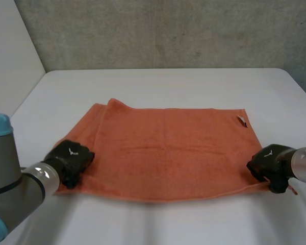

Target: Fold the laundry

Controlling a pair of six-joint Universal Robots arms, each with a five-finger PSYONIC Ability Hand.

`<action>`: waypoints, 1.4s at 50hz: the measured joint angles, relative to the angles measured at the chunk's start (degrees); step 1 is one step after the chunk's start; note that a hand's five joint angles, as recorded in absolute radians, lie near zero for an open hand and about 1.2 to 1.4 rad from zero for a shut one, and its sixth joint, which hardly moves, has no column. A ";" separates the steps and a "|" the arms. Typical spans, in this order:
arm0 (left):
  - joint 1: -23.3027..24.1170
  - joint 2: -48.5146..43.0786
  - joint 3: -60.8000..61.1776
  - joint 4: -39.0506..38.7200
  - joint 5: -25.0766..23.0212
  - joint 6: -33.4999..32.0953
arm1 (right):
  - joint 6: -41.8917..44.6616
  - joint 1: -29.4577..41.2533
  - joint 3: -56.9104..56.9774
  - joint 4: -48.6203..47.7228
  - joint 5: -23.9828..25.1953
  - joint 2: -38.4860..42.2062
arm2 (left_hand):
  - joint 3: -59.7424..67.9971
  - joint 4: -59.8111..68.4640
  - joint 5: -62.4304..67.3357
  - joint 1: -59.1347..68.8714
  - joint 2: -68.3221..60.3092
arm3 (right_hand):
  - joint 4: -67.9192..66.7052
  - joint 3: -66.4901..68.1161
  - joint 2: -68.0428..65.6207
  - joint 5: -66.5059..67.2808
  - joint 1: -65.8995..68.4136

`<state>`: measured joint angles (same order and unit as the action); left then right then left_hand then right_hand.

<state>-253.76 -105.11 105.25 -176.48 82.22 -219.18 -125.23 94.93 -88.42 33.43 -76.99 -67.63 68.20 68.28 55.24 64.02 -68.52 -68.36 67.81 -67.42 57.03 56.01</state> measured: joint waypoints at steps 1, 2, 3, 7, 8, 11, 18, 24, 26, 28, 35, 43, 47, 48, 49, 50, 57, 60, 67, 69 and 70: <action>-0.04 -1.32 -0.41 0.08 0.00 -0.16 | 0.45 0.09 0.13 -0.30 -0.31 0.49 | 0.00 0.00 0.00 0.00 -0.01 | 0.00 0.00 0.00 0.00 0.00; -0.08 -2.49 -0.96 -0.08 0.01 -0.28 | 0.68 0.16 0.38 -0.66 -0.53 0.96 | 0.00 0.00 0.00 0.00 -0.02 | 0.00 0.00 0.00 0.00 0.00; -0.11 -3.53 -1.54 -0.28 0.01 -0.39 | 0.77 0.21 0.63 -0.97 -0.68 1.31 | 0.00 0.00 0.00 0.00 -0.02 | 0.00 0.00 0.00 0.00 0.00; -0.21 -8.49 -6.90 -2.97 0.12 -1.39 | -0.46 1.53 5.86 -3.51 -2.05 4.61 | 0.01 0.03 0.00 0.00 -0.05 | 0.00 0.00 0.00 0.00 0.00; -0.21 -10.19 -10.15 -4.59 0.31 -2.02 | -1.77 2.46 9.20 -4.45 -2.62 5.85 | 0.01 0.09 0.00 0.00 -0.05 | 0.00 0.00 0.00 0.00 0.00; -0.18 -12.50 -15.92 -7.38 0.78 -3.12 | -5.08 4.42 16.59 -6.06 -3.84 7.91 | 0.01 0.09 0.00 0.00 -0.05 | 0.00 0.00 0.00 0.00 0.00; 0.06 -15.36 -37.62 -16.31 1.61 -4.29 | -17.75 8.00 39.69 -16.33 -6.52 9.83 | 0.11 0.27 0.00 0.00 -0.13 | -0.03 0.23 -0.26 0.00 0.00; 0.14 -14.00 -49.71 -27.23 1.52 -0.04 | -27.97 8.71 45.37 -31.59 -7.18 4.53 | 0.11 0.27 0.00 0.00 -0.13 | -0.03 0.25 -0.26 0.00 0.00; 0.06 -12.43 -51.20 -30.05 1.38 3.18 | -31.67 8.61 43.45 -37.76 -7.03 0.33 | 0.14 0.28 0.00 0.00 -0.16 | -0.03 0.24 -0.26 0.00 0.00; -0.09 -11.26 -50.70 -31.00 1.25 5.64 | -33.14 8.55 40.48 -40.34 -6.72 -2.05 | 0.14 0.28 0.03 0.00 -0.16 | -0.03 0.24 -0.26 0.07 0.00; -1.07 -9.44 -41.71 -29.51 0.83 10.17 | -33.61 8.58 28.52 -41.22 -4.88 -4.71 | 0.14 0.28 0.62 0.00 -0.16 | -0.03 0.24 -0.26 0.17 0.00; -2.21 -12.34 -27.65 -28.00 -1.65 10.08 | -32.92 8.77 17.34 -37.42 -2.56 1.39 | 0.14 0.28 0.62 0.00 -0.17 | -0.03 0.23 -0.26 0.18 0.00; -2.31 -15.01 -22.85 -27.83 -2.80 9.72 | -32.58 9.02 14.82 -34.82 -2.39 6.26 | 0.14 0.28 0.62 0.00 -0.18 | -0.03 0.24 -0.26 0.18 0.00; -2.31 -16.00 -21.24 -27.74 -3.03 9.55 | -32.46 9.13 14.27 -33.85 -2.36 7.76 | 0.14 0.28 0.62 0.00 -0.18 | -0.03 0.24 -0.26 0.18 0.00; -2.31 -16.42 -20.49 -27.65 -3.10 9.46 | -32.41 9.17 14.05 -33.45 -2.34 8.28 | 0.14 0.28 0.62 0.00 -0.18 | -0.03 0.23 -0.26 0.18 0.00; -2.31 -16.95 -19.54 -27.56 -3.19 9.33 | -32.35 9.22 13.72 -32.91 -2.31 8.98 | 0.14 0.28 0.62 0.00 -0.18 | -0.03 0.23 -0.26 0.18 0.00; -2.74 -17.24 -11.83 -25.28 -3.30 6.46 | -31.68 8.98 10.19 -29.59 -1.86 10.45 | -1.30 -1.41 0.62 0.00 1.56 | -0.03 0.24 -0.26 0.18 0.00; -3.09 -15.88 -10.28 -24.34 -3.28 5.32 | -31.36 8.83 9.22 -29.38 -1.75 9.34 | -1.68 -1.79 0.61 -0.01 1.91 | -0.03 0.24 -0.26 0.18 0.00; -5.15 -10.02 -4.93 -20.65 -3.58 1.98 | -29.93 8.50 4.08 -29.36 -0.03 3.23 | -30.30 -30.77 -27.65 -29.00 31.41 | -0.03 0.24 -0.26 0.18 0.00; -5.33 -9.29 -4.09 -20.21 -3.82 1.75 | -29.78 8.50 3.07 -29.42 0.66 2.39 | -34.13 -34.66 -31.71 -31.96 34.93 | -0.03 0.25 -0.26 0.18 0.00; -5.38 -8.87 -3.49 -19.95 -4.06 1.64 | -29.72 8.49 2.46 -29.45 1.10 1.99 | -35.53 -36.06 -33.18 -32.26 36.06 | -0.03 0.25 -0.26 0.18 0.00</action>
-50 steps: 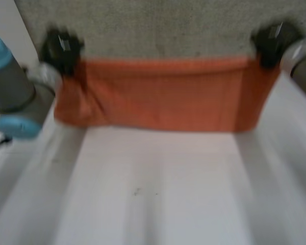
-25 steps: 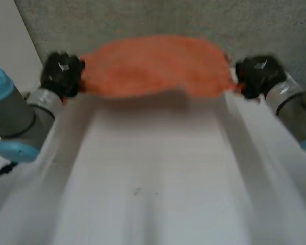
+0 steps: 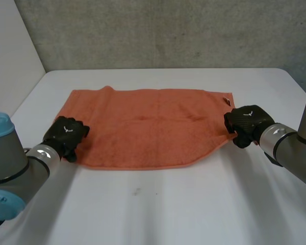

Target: Fold the laundry

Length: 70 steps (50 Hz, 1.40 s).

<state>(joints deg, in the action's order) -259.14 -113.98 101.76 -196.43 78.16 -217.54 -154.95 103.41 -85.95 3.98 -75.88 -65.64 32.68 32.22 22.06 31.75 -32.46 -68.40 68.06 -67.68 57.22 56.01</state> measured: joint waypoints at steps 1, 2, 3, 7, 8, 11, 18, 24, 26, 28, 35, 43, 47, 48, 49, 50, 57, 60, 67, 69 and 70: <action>0.01 0.19 0.33 0.11 -0.17 -0.03 | 0.01 -0.02 -0.23 -0.01 0.19 -0.14 | -0.20 -0.30 -0.40 0.00 0.26 | 0.00 -0.01 0.00 0.00 0.00; 0.13 0.52 0.96 0.23 -0.61 -0.02 | 0.00 -0.07 -0.62 -0.06 0.53 -0.35 | -0.32 -0.66 -0.81 0.00 0.66 | 0.00 0.00 0.00 0.00 0.00; 0.13 0.52 0.96 0.23 -0.61 -0.02 | 0.00 -0.07 -0.62 -0.06 0.53 -0.35 | -0.32 -0.66 -0.81 0.00 0.66 | 0.00 0.00 0.00 0.00 0.00; 1.23 1.22 2.34 0.18 -1.61 0.33 | -0.38 -1.02 -1.24 -0.34 1.03 -0.39 | -0.51 -0.91 -1.14 0.00 0.92 | 0.00 -0.01 0.00 0.00 0.00; 1.61 1.42 2.67 0.09 -1.73 0.43 | -0.60 -1.79 -1.21 -0.56 1.02 -0.32 | -0.51 -0.91 -1.14 0.00 0.92 | 0.00 -0.01 0.00 0.00 0.00; 2.13 1.71 3.27 -0.22 -1.75 0.55 | -0.75 -2.58 -1.09 -0.82 0.98 -0.26 | -0.50 -0.91 -1.14 0.00 0.92 | 0.00 -0.01 0.00 0.00 0.00; 1.98 1.81 4.18 -1.31 -1.17 0.54 | -0.91 -4.38 -0.68 -1.33 0.84 -0.13 | -0.50 -0.91 -1.14 0.00 0.92 | 0.00 -0.01 0.00 0.00 0.00; 0.49 0.98 4.33 -3.11 0.21 0.51 | -0.90 -4.94 -0.65 -1.37 0.87 0.00 | -0.51 -0.91 -1.14 0.00 0.92 | 0.00 -0.01 0.00 0.00 0.00; -0.05 0.30 4.26 -4.48 0.53 0.49 | -0.89 -4.95 -0.69 -1.37 0.88 0.04 | -0.50 -0.91 -1.14 0.00 0.92 | 0.00 -0.01 0.00 0.00 0.00; -0.05 0.30 4.26 -4.48 0.53 0.49 | -0.89 -4.95 -0.69 -1.37 0.88 0.04 | -0.50 -0.91 -1.14 0.00 0.92 | 0.00 -0.01 0.00 0.00 0.00; -1.53 -3.67 2.97 -10.53 0.84 0.41 | -0.88 -4.86 -0.97 -1.42 0.91 0.15 | -0.48 -0.77 -0.78 0.19 0.79 | 0.00 -0.01 0.00 0.00 0.00; -2.20 -7.82 -0.71 -11.34 0.66 0.88 | -0.88 -4.88 -1.09 -1.49 0.92 0.25 | 0.26 0.90 1.05 1.38 -0.53 | 0.00 -0.01 0.00 0.00 0.00; -2.64 -8.43 -1.81 -11.18 0.51 1.78 | -0.86 -4.88 -1.13 -1.51 0.92 0.31 | 2.76 3.56 3.37 4.05 -3.25 | 0.00 -0.01 0.00 0.00 0.00; -2.81 -8.52 -2.35 -11.06 0.45 2.93 | -0.84 -4.89 -1.15 -1.52 0.91 0.32 | 3.77 4.46 4.23 4.95 -4.08 | 0.00 -0.01 0.00 0.00 0.00; -2.87 -8.51 -2.57 -11.02 0.44 3.56 | -0.84 -4.89 -1.16 -1.52 0.91 0.33 | 3.84 4.51 4.28 4.96 -4.15 | 0.00 -0.01 0.00 0.00 0.00; -2.90 -8.48 -2.72 -10.98 0.42 4.07 | -0.83 -4.89 -1.17 -1.52 0.91 0.33 | 3.95 4.58 4.38 4.96 -4.24 | 0.00 -0.01 0.00 0.00 0.00; -2.99 -8.00 -3.98 -10.70 -0.44 11.49 | -0.76 -4.89 -1.28 -1.45 0.91 0.43 | 4.01 4.73 4.45 4.96 -4.32 | 0.00 -0.01 0.00 0.00 0.00; -2.98 -7.89 -4.15 -10.62 -1.19 13.79 | -0.63 -4.89 -1.31 -1.44 0.91 0.48 | 4.01 4.73 4.45 4.96 -4.32 | 0.00 -0.01 0.00 0.00 0.00; -2.94 -8.20 -4.58 -10.47 -2.67 15.47 | -0.20 -4.85 -1.32 -1.42 0.88 0.66 | 4.01 4.73 4.45 4.96 -4.32 | 0.00 -0.01 0.00 0.00 0.00; -2.92 -8.37 -4.85 -10.41 -2.81 15.53 | -0.14 -4.83 -1.32 -1.42 0.87 0.72 | 4.01 4.73 4.45 4.96 -4.32 | 0.00 -0.01 0.00 0.00 0.00; -2.91 -8.48 -5.00 -10.38 -2.85 15.58 | -0.12 -4.83 -1.33 -1.43 0.87 0.74 | 4.01 4.73 4.45 4.96 -4.32 | 0.00 0.00 0.00 0.00 0.00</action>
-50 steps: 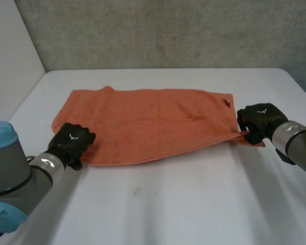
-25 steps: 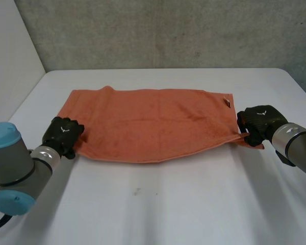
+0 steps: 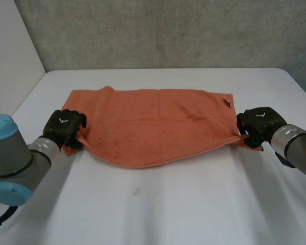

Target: Fold the laundry

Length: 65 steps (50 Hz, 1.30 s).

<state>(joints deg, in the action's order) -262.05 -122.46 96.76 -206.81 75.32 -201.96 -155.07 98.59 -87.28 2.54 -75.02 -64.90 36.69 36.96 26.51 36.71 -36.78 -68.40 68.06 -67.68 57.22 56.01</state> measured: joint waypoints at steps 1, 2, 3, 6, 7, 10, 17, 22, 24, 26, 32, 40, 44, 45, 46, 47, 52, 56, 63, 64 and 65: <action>0.01 -0.10 -0.15 0.01 -0.02 0.06 | 0.02 0.01 -0.01 -0.01 0.00 0.02 | 0.00 0.00 0.00 0.00 0.00 | 0.00 0.00 0.00 0.00 0.00; 0.02 -0.29 -0.39 0.04 -0.03 0.20 | 0.03 0.01 -0.02 -0.02 -0.01 0.05 | 0.00 0.00 0.00 0.00 0.00 | 0.00 -0.02 0.00 0.00 0.00; 0.02 -0.51 -0.68 0.07 -0.02 0.39 | 0.05 0.02 -0.03 -0.04 -0.01 0.08 | 0.00 0.00 0.01 0.00 -0.01 | 0.00 -0.01 0.00 0.00 0.00; 0.06 -1.38 -1.75 0.14 0.13 1.37 | 0.10 0.04 -0.08 -0.06 -0.03 0.14 | 1.12 1.03 1.15 1.23 -1.24 | 0.00 -0.01 0.00 0.00 0.00; 0.06 -1.38 -1.75 0.14 0.13 1.37 | 0.10 0.04 -0.08 -0.06 -0.03 0.14 | 1.12 1.03 1.15 1.23 -1.24 | 0.00 -0.01 0.00 0.00 0.00; 0.06 -2.54 -3.38 0.14 0.56 3.41 | 0.16 0.04 -0.14 -0.08 -0.05 0.36 | 20.12 20.03 19.82 22.11 -20.17 | 0.00 -0.01 0.00 0.00 0.00; -0.02 -3.57 -6.23 0.02 3.46 6.93 | 0.33 0.01 0.11 0.04 -0.28 0.72 | 31.05 31.29 28.50 28.36 -31.59 | 0.00 -0.01 0.00 0.00 0.00; -0.36 -2.07 -6.64 0.23 9.54 6.80 | 1.87 -0.03 0.82 1.25 -0.47 0.76 | 31.28 31.31 28.50 28.36 -31.77 | 0.00 -0.01 0.00 0.00 0.00; -0.54 -0.36 -5.70 0.56 11.51 5.77 | 3.66 -0.06 1.18 2.67 -0.56 0.67 | 31.30 31.31 28.50 28.36 -31.78 | 0.00 -0.01 0.00 0.00 0.00; -0.71 2.65 -3.39 1.23 13.03 3.49 | 6.68 -0.19 1.65 5.33 -0.80 0.46 | 31.32 31.31 28.50 28.36 -31.80 | 0.00 -0.01 0.00 0.00 0.00; -0.66 11.56 4.86 3.93 13.27 -6.90 | 14.16 -0.66 2.60 13.20 -2.00 -0.80 | 31.41 31.32 28.50 28.36 -31.81 | 0.00 -0.01 0.00 0.00 0.00; -1.22 19.38 14.12 11.41 12.49 -23.12 | 20.48 -0.69 1.68 22.88 -4.36 -4.64 | 31.40 31.28 28.50 28.36 -31.68 | 0.00 -0.01 0.00 0.00 0.00; -2.64 19.80 15.86 14.99 12.49 -26.67 | 22.68 -0.56 -0.11 25.62 -4.84 -5.35 | 31.40 31.28 28.50 28.36 -31.68 | 0.00 -0.02 0.00 0.00 0.00; -3.12 19.74 16.10 15.80 12.49 -27.23 | 23.35 -0.52 -0.67 26.07 -4.96 -5.39 | 31.40 31.28 28.50 28.36 -31.69 | 0.00 -0.01 0.00 0.00 0.00; -3.60 19.66 16.27 16.55 12.48 -27.66 | 24.08 -0.49 -1.22 26.45 -5.10 -5.39 | 31.40 31.28 28.50 28.36 -31.69 | 0.00 -0.01 0.00 0.00 0.00; -4.06 19.54 16.35 17.19 12.48 -27.99 | 24.55 -0.48 -1.56 26.61 -5.21 -5.37 | 31.39 31.29 28.50 28.34 -31.69 | 0.00 -0.01 0.00 0.00 0.00; -5.42 18.52 14.78 18.87 12.26 -28.70 | 28.60 -0.50 -2.59 26.64 -6.70 -4.99 | 31.40 31.28 28.50 28.36 -31.68 | 0.00 -0.01 0.00 0.00 0.00; -5.26 17.06 11.43 18.19 11.65 -28.76 | 29.10 -0.40 0.18 25.26 -7.39 -3.56 | 31.39 31.27 28.50 28.36 -31.68 | 0.00 -0.01 0.00 0.00 0.00; -3.02 9.31 0.38 13.58 8.73 -28.79 | 24.91 0.01 12.03 20.39 -8.00 4.60 | 23.57 23.42 26.78 27.33 -23.49 | 0.00 -0.01 0.00 0.00 0.00; -2.63 8.05 -1.18 12.94 8.32 -28.79 | 24.27 0.12 13.30 19.95 -8.01 5.56 | 23.57 23.42 26.78 27.33 -23.49 | 0.00 -0.01 0.00 0.00 0.00; -1.62 4.44 -5.61 11.28 7.27 -28.79 | 22.19 0.55 17.50 18.58 -8.07 8.74 | 22.14 21.82 23.31 23.32 -21.98 | 0.00 -0.02 0.00 0.08 0.00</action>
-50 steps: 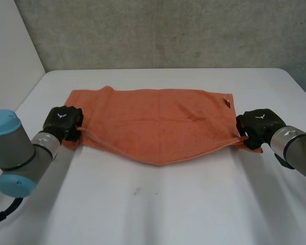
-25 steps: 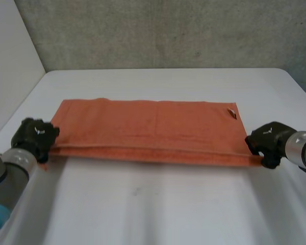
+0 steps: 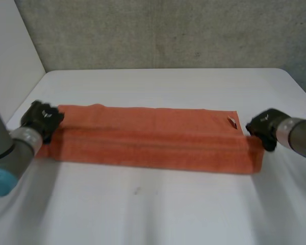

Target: Fold the laundry

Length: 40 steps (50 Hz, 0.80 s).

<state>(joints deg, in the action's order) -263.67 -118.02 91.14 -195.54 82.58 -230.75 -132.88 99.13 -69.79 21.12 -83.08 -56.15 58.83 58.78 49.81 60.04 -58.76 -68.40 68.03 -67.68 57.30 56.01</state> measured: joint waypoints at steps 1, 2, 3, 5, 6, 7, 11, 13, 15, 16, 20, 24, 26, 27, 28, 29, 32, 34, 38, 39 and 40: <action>0.53 -2.15 -2.57 -0.87 -0.56 0.01 | -0.92 0.25 1.86 -0.57 0.00 1.45 | -0.22 -0.21 -0.62 -1.19 0.28 | 0.00 0.01 0.00 0.04 0.00; 0.53 -2.15 -2.57 -0.87 -0.56 0.01 | -0.92 0.25 1.86 -0.57 0.00 1.45 | -0.22 -0.21 -0.62 -1.19 0.28 | 0.00 0.01 0.00 0.04 0.00; 0.53 -2.15 -2.57 -0.87 -0.56 0.01 | -0.92 0.25 1.86 -0.57 0.00 1.45 | -0.22 -0.21 -0.62 -1.19 0.28 | 0.00 0.01 0.00 0.04 0.00; 1.70 -9.96 -12.19 -2.76 -1.89 0.03 | -4.17 2.15 10.45 -2.92 -0.38 8.37 | -0.62 -0.67 -1.52 -2.36 0.74 | 0.00 0.01 0.00 0.11 0.00; 1.81 -11.43 -14.04 -2.98 -2.07 0.03 | -4.58 2.53 12.00 -3.39 -0.60 9.65 | -0.62 -0.78 -1.52 -2.36 0.84 | 0.00 0.01 0.00 0.12 0.00; 1.95 -13.74 -16.93 -3.24 -2.35 0.03 | -5.11 3.03 14.18 -4.13 -0.92 11.50 | -0.63 -0.81 -1.52 -2.36 0.89 | 0.00 0.01 0.00 0.13 0.00; 2.20 -21.10 -26.48 -3.69 -3.38 0.07 | -6.23 4.62 21.97 -7.71 -2.84 17.95 | -0.63 -0.81 -1.53 -2.35 0.89 | 0.00 0.01 0.00 0.21 0.00; 2.26 -25.76 -32.62 -3.76 -4.09 0.09 | -6.34 5.43 26.52 -10.54 -4.37 21.69 | -0.63 -0.81 -1.52 -2.36 0.90 | 0.00 0.01 0.00 0.20 0.00; 2.28 -26.84 -34.05 -3.78 -4.26 0.09 | -6.31 5.61 27.62 -11.28 -4.80 22.59 | -0.63 -0.81 -1.52 -2.35 0.90 | 0.00 0.01 0.00 0.22 0.00; 2.30 -27.89 -35.38 -3.76 -4.42 0.09 | -6.28 5.76 28.66 -12.00 -5.19 23.46 | -0.63 -0.81 -1.52 -2.35 0.90 | 0.00 0.01 0.00 0.22 0.00; 2.41 -33.00 -41.76 -3.79 -5.21 0.10 | -5.94 6.47 34.29 -15.44 -7.59 28.17 | -0.63 -0.82 -1.52 -2.36 0.90 | 0.00 0.01 0.00 0.24 0.00; 2.46 -36.15 -45.17 -4.21 -5.51 0.12 | -5.70 6.87 38.92 -16.83 -10.23 31.54 | -7.96 -8.16 -9.08 -10.44 8.31 | 0.00 0.01 0.00 0.24 0.00; 2.46 -36.57 -45.50 -4.41 -5.54 0.12 | -5.69 6.90 39.65 -16.99 -10.69 32.01 | -7.96 -8.16 -9.08 -10.44 8.31 | 0.00 0.01 0.00 0.25 0.00; 2.46 -36.88 -45.52 -4.75 -5.59 0.12 | -5.70 6.93 40.31 -17.15 -11.13 32.38 | -13.82 -13.50 -14.44 -15.68 14.03 | 0.32 -0.29 0.27 -0.07 -0.44; 2.46 -36.89 -45.15 -5.16 -5.74 0.13 | -5.72 6.95 40.81 -17.32 -11.57 32.62 | -20.54 -21.01 -21.88 -23.57 20.80 | 10.31 -10.28 10.24 -9.46 -10.45; 2.47 -36.74 -44.65 -5.55 -5.97 0.15 | -5.74 6.96 40.95 -17.38 -11.73 32.69 | -32.23 -32.82 -33.86 -36.44 33.35 | 20.73 -20.71 20.92 -19.42 -20.63; 2.51 -35.73 -42.58 -7.18 -7.02 0.19 | -5.91 7.01 41.07 -17.48 -12.15 32.75 | -42.51 -43.13 -44.52 -45.69 43.01 | 36.95 -36.92 38.68 -35.56 -35.50; 2.57 -34.74 -41.11 -8.42 -7.69 0.26 | -6.05 7.05 40.92 -17.46 -12.28 32.69 | -44.00 -44.32 -45.80 -45.97 44.06 | 53.51 -53.34 53.19 -51.69 -43.79; 2.85 -31.84 -37.93 -11.32 -8.82 0.52 | -6.62 7.15 39.87 -17.39 -12.36 32.16 | -45.05 -45.61 -46.80 -45.97 45.54 | 55.02 -55.94 55.06 -53.51 -44.18; 2.91 -31.25 -37.37 -11.80 -8.97 0.57 | -6.84 7.16 39.46 -17.36 -12.36 31.87 | -45.05 -45.61 -46.80 -45.97 45.54 | 55.02 -55.94 55.06 -53.51 -44.18; 3.05 -29.30 -35.68 -12.88 -9.26 0.74 | -7.49 7.16 38.39 -17.32 -12.30 30.76 | -45.05 -45.71 -46.80 -45.97 45.72 | 55.02 -55.94 55.06 -53.51 -44.18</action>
<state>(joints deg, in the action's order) -260.62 -147.32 55.46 -208.42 73.32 -230.01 -140.37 106.29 -31.40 3.80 -95.39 -25.39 13.78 13.07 3.01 14.06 -13.04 -13.38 12.09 -12.62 3.79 11.83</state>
